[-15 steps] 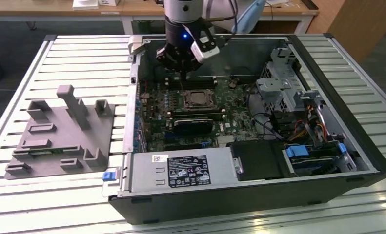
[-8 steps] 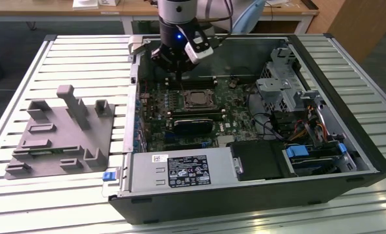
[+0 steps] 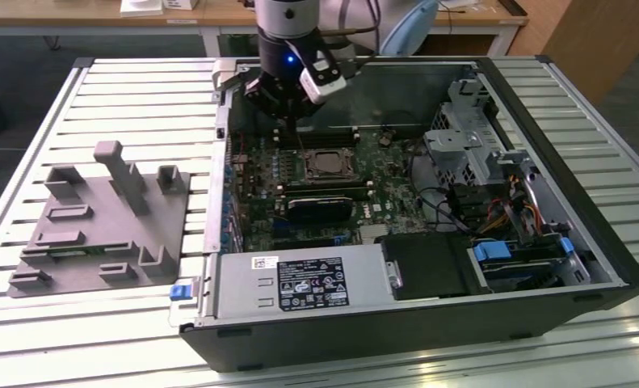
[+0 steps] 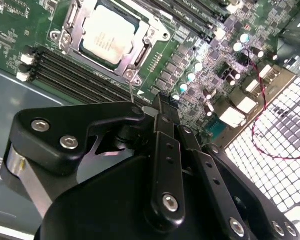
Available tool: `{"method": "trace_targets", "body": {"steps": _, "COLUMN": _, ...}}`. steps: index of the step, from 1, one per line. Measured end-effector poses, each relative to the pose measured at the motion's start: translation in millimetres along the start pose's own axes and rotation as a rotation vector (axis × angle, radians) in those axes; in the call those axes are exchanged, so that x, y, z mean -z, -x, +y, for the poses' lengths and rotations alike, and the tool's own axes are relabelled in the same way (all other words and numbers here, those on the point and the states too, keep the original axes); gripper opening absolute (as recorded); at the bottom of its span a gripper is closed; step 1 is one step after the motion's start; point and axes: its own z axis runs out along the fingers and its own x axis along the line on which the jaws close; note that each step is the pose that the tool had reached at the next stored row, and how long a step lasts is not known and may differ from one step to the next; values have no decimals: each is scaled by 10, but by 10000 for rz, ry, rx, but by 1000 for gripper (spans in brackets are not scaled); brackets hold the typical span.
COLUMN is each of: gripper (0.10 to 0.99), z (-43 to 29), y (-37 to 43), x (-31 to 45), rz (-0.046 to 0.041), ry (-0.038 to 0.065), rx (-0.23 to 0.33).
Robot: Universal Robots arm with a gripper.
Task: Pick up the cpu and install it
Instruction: 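Install the first cpu locking lever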
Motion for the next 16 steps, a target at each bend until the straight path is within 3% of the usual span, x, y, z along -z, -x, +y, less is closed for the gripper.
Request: {"method": "trace_targets", "body": {"steps": 16, "gripper": 106, "z": 163, "y": -34, "x": -50, "rz": 0, "ry": 0, "rx": 1}}
